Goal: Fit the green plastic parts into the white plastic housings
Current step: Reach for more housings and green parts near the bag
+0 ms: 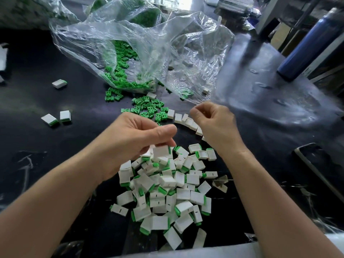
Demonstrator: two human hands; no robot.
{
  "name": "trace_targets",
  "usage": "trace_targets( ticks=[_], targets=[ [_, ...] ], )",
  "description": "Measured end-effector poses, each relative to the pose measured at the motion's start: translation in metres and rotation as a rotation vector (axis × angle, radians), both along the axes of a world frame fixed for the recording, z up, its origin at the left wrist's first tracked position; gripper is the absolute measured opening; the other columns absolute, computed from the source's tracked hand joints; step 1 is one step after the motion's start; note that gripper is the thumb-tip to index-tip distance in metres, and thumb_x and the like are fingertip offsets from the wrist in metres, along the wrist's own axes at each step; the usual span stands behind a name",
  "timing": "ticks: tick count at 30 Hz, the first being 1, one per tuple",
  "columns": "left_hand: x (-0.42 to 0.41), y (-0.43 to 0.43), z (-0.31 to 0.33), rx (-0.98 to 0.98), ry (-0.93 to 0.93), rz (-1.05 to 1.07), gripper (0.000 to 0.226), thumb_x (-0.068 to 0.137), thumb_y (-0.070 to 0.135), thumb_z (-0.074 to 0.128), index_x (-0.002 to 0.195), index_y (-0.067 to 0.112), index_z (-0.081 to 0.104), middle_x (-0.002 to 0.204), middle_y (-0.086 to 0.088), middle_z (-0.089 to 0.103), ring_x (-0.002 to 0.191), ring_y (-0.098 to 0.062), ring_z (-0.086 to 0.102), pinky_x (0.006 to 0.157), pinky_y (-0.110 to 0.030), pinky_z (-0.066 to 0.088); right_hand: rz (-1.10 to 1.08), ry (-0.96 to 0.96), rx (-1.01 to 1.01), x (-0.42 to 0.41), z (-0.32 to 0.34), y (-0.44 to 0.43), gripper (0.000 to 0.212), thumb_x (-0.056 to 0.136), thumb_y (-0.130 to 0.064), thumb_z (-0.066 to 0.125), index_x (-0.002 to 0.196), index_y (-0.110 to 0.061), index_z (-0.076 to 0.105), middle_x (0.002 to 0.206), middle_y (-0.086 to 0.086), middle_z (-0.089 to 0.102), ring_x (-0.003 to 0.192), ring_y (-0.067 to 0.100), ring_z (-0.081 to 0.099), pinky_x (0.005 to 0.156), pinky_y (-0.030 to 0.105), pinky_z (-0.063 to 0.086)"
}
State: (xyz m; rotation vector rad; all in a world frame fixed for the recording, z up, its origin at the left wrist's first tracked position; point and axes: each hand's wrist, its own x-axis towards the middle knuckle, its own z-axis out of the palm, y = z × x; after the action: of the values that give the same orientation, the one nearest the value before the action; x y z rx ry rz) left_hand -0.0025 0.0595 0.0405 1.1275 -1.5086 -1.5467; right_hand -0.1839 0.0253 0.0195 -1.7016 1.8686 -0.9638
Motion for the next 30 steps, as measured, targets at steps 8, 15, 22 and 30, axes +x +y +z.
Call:
trace_targets(
  ticks=[8, 15, 22, 30],
  targets=[
    [-0.003, -0.002, -0.001, 0.023, -0.008, 0.036, 0.039, 0.054, 0.046, 0.063, 0.067, 0.01, 0.074, 0.043, -0.003, 0.054, 0.036, -0.005, 0.03, 0.035, -0.012, 0.025, 0.079, 0.382, -0.006, 0.01, -0.018, -0.008, 0.041, 0.089, -0.028, 0.059, 0.129, -0.02, 0.053, 0.132, 0.001, 0.051, 0.124, 0.019, 0.037, 0.102, 0.032, 0.025],
    [-0.004, -0.004, -0.004, 0.054, -0.031, 0.185, 0.019, 0.066, 0.029, 0.069, 0.067, 0.01, 0.073, 0.049, -0.002, 0.059, 0.037, -0.005, 0.035, 0.035, -0.013, 0.026, 0.094, 0.302, -0.121, 0.012, -0.02, -0.008, 0.03, 0.084, -0.013, 0.064, 0.114, -0.015, 0.064, 0.111, 0.001, 0.066, 0.108, 0.02, 0.055, 0.103, 0.035, 0.034],
    [-0.002, -0.012, -0.012, 0.076, 0.08, 0.407, 0.01, 0.077, 0.013, 0.067, 0.085, 0.019, 0.066, 0.078, -0.004, 0.07, 0.053, -0.004, 0.062, 0.045, -0.015, 0.048, 0.166, -0.072, -0.265, 0.026, -0.001, 0.009, 0.032, 0.074, -0.011, 0.075, 0.103, -0.011, 0.062, 0.087, -0.014, 0.057, 0.081, -0.002, 0.054, 0.075, 0.001, 0.037],
    [-0.006, -0.009, -0.012, 0.052, 0.101, 0.393, 0.018, 0.069, 0.013, 0.069, 0.087, 0.011, 0.066, 0.067, -0.001, 0.07, 0.056, -0.008, 0.065, 0.053, -0.017, 0.053, 0.416, 0.075, -0.299, 0.044, 0.001, 0.028, 0.028, 0.074, -0.001, 0.069, 0.101, -0.003, 0.061, 0.095, 0.006, 0.066, 0.088, 0.021, 0.06, 0.077, 0.029, 0.044]
  ],
)
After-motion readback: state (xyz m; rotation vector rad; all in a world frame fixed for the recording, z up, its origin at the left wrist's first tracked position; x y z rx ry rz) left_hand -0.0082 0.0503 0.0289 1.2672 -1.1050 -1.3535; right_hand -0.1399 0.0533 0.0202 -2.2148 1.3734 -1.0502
